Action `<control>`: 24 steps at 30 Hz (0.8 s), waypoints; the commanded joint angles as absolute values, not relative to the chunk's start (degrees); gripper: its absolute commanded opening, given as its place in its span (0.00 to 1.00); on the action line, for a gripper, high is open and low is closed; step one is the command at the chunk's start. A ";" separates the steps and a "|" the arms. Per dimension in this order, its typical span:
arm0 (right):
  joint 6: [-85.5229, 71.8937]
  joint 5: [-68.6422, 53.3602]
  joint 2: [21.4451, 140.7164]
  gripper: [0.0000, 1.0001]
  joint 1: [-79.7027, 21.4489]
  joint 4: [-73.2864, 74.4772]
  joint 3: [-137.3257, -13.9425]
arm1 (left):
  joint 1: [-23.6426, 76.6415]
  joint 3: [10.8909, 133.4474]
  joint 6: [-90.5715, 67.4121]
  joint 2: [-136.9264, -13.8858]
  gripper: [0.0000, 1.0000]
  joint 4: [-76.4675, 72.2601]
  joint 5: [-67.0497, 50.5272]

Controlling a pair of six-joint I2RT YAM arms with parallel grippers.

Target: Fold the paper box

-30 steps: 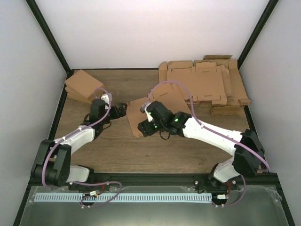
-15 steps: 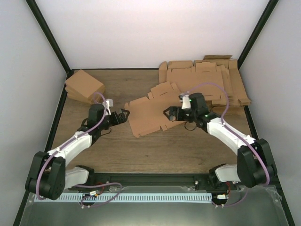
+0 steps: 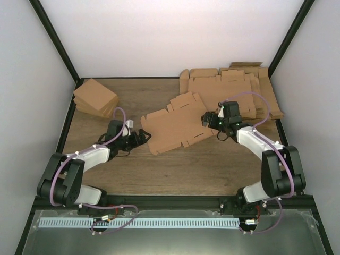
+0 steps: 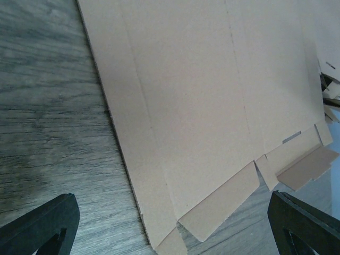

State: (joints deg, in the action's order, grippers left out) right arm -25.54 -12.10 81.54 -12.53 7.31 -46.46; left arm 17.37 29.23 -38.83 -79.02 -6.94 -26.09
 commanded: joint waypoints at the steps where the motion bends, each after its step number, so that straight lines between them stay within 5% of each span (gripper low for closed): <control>1: -26.58 -3.47 85.99 1.00 -12.13 9.06 -48.87 | 17.58 29.99 -39.49 -81.32 1.00 -8.05 -27.48; 11: -25.26 -23.03 93.13 0.93 -11.23 5.13 -47.85 | 17.58 31.49 -37.47 -84.05 1.00 -6.39 -25.83; 24: -21.26 -37.06 81.58 0.89 -19.11 8.67 -36.49 | 17.58 33.03 -31.86 -69.21 1.00 5.91 -9.58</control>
State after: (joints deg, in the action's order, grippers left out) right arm -22.94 -32.75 85.89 -18.28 6.04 -37.89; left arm 17.37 31.48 -34.28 -71.46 2.02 -13.74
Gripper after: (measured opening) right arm 0.887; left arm 0.999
